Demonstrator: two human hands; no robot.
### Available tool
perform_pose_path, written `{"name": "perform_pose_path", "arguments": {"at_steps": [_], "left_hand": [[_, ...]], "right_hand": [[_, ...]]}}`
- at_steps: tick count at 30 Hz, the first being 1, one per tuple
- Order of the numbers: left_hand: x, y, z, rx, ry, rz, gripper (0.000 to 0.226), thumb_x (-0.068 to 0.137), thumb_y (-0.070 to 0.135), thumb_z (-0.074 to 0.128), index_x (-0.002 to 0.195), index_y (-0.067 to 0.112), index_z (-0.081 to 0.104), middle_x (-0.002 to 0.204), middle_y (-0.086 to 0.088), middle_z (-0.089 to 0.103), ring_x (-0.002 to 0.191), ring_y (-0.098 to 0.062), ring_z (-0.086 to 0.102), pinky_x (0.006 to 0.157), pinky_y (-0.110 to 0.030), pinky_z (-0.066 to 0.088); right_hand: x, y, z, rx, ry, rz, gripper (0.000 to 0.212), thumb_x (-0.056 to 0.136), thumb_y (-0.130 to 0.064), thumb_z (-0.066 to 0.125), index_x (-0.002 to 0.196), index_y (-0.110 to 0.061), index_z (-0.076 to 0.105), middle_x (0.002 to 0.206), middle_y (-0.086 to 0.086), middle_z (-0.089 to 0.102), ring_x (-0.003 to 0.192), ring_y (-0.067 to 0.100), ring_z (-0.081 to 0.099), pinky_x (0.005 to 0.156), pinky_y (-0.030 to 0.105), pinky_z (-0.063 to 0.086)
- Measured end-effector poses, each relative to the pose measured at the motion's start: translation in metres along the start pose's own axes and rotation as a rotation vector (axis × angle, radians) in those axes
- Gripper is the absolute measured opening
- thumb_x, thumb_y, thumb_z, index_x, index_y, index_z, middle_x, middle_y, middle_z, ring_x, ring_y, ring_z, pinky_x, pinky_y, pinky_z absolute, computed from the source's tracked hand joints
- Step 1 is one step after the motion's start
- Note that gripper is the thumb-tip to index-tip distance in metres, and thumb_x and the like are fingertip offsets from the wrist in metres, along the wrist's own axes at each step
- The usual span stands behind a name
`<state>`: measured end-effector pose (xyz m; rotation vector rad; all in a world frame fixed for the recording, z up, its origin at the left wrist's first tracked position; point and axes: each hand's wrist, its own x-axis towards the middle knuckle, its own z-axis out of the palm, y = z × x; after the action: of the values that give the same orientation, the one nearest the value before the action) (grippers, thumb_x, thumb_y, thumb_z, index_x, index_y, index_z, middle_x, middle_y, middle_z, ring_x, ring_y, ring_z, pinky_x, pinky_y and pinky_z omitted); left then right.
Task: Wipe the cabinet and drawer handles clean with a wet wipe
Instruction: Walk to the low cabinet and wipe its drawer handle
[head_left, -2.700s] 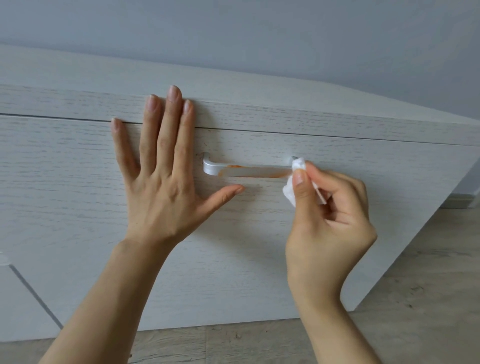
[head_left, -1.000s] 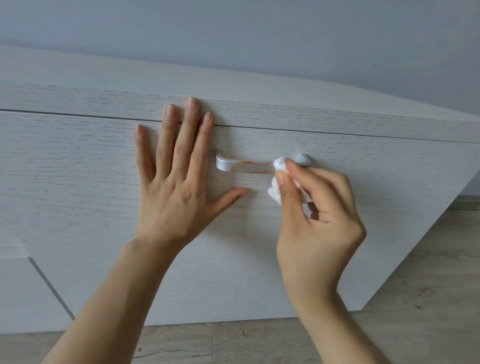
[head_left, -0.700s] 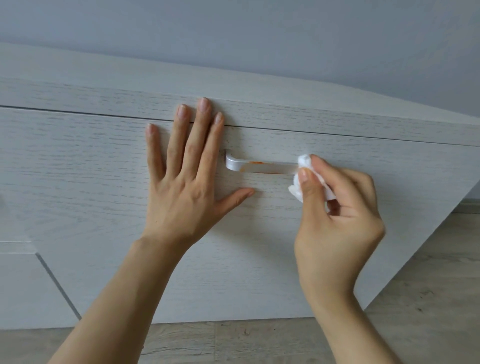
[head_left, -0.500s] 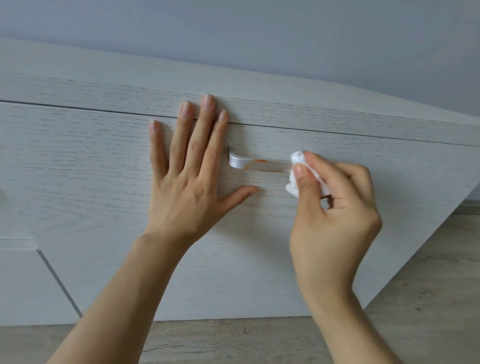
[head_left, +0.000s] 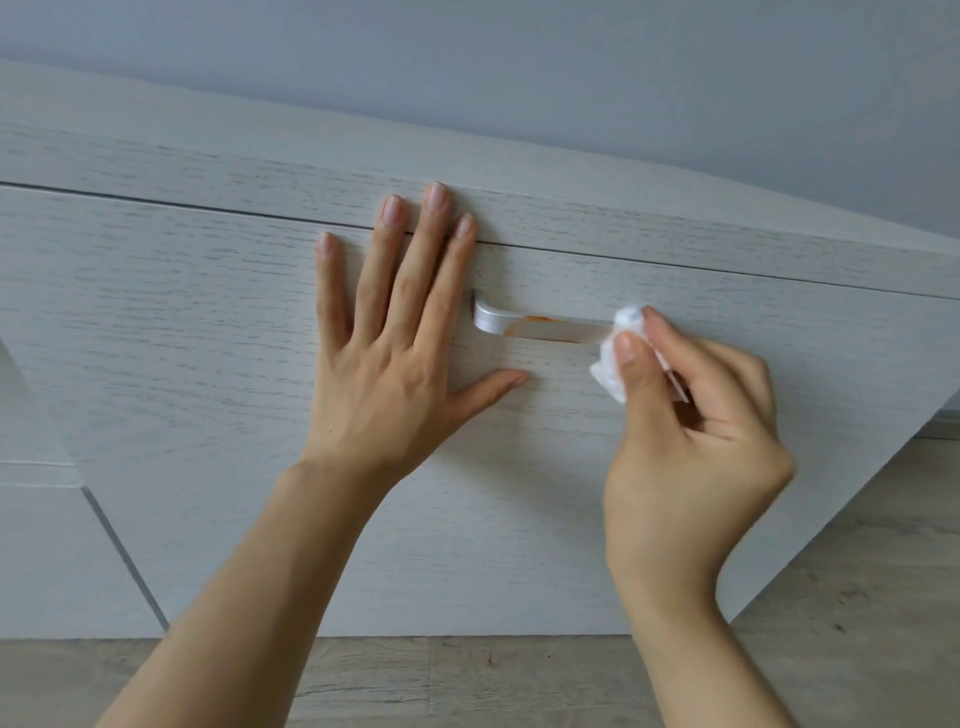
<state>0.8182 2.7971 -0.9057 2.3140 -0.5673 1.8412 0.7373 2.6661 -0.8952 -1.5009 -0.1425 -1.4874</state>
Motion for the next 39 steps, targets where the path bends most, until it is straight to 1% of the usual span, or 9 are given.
{"name": "perform_pose_path", "arguments": {"at_steps": [3,8,14,17,20,24,28,32,39], "left_hand": [[0.000,0.000,0.000,-0.001,0.001,0.000,0.093,0.088,0.070,0.046,0.148,0.005,0.018,0.152,-0.004,0.013,0.142,-0.032,0.014,0.116,-0.049,0.000],[0.000,-0.002,0.000,-0.001,0.002,0.001,0.093,0.088,0.070,0.046,0.149,0.005,0.018,0.152,-0.003,0.012,0.142,-0.031,0.013,0.116,-0.048,-0.001],[0.001,-0.001,0.001,0.009,-0.010,-0.006,0.092,0.088,0.070,0.045,0.149,0.005,0.018,0.153,-0.009,0.019,0.143,-0.030,0.011,0.116,-0.049,0.000],[0.000,-0.001,0.002,-0.001,-0.010,-0.006,0.091,0.089,0.069,0.045,0.149,0.006,0.018,0.154,-0.009,0.016,0.143,-0.028,0.009,0.117,-0.048,-0.002],[0.000,-0.002,0.002,0.002,-0.012,-0.006,0.091,0.089,0.069,0.045,0.149,0.007,0.017,0.154,-0.009,0.015,0.143,-0.027,0.008,0.117,-0.047,-0.003],[0.001,-0.001,0.002,-0.007,-0.010,-0.005,0.090,0.090,0.069,0.044,0.149,0.007,0.018,0.154,-0.009,0.016,0.143,-0.027,0.009,0.117,-0.048,-0.002],[-0.001,-0.001,0.002,-0.002,-0.007,-0.003,0.090,0.090,0.069,0.044,0.149,0.006,0.017,0.153,-0.009,0.016,0.143,-0.028,0.009,0.117,-0.047,-0.003],[0.001,-0.001,0.001,-0.009,0.005,-0.001,0.089,0.090,0.068,0.045,0.149,0.006,0.019,0.153,-0.008,0.018,0.143,-0.029,0.011,0.116,-0.047,-0.002],[0.000,-0.001,0.000,-0.021,0.013,0.003,0.089,0.090,0.067,0.047,0.148,0.005,0.020,0.153,-0.009,0.021,0.142,-0.029,0.013,0.116,-0.047,-0.001]], "right_hand": [[0.001,-0.003,0.003,-0.043,-0.034,-0.031,0.023,0.084,-0.004,0.068,0.106,-0.011,0.065,0.091,-0.014,0.057,0.075,-0.004,0.062,0.071,0.018,0.054],[0.001,-0.007,0.005,-0.049,-0.021,0.024,0.022,0.085,-0.003,0.067,0.106,-0.010,0.066,0.088,-0.010,0.055,0.073,-0.007,0.062,0.071,0.009,0.050],[0.009,-0.012,0.000,-0.115,-0.113,0.018,0.017,0.089,-0.006,0.061,0.103,-0.011,0.069,0.087,-0.005,0.052,0.070,0.006,0.063,0.069,0.005,0.045],[0.008,-0.015,0.003,-0.211,-0.227,-0.071,0.015,0.089,-0.004,0.061,0.099,-0.004,0.071,0.087,0.001,0.052,0.071,0.001,0.057,0.069,0.001,0.040],[0.007,-0.016,0.005,-0.208,-0.205,-0.041,0.015,0.089,-0.004,0.060,0.100,-0.005,0.071,0.087,0.002,0.054,0.071,-0.001,0.057,0.069,-0.001,0.038],[0.010,-0.016,0.001,-0.231,-0.302,-0.093,0.015,0.090,-0.004,0.060,0.100,-0.007,0.071,0.086,-0.001,0.052,0.071,-0.013,0.052,0.070,-0.001,0.035],[0.008,-0.010,-0.007,-0.161,-0.186,-0.044,0.017,0.089,-0.003,0.060,0.103,-0.006,0.069,0.090,0.000,0.054,0.074,0.004,0.063,0.072,0.003,0.044],[0.003,-0.008,-0.001,-0.165,-0.175,-0.082,0.018,0.085,-0.002,0.067,0.102,-0.008,0.070,0.088,-0.011,0.054,0.081,-0.017,0.056,0.074,0.003,0.044],[-0.004,-0.005,0.003,-0.111,-0.086,-0.076,0.026,0.082,0.001,0.070,0.107,-0.004,0.065,0.087,-0.009,0.057,0.078,-0.010,0.059,0.075,0.010,0.049]]}}
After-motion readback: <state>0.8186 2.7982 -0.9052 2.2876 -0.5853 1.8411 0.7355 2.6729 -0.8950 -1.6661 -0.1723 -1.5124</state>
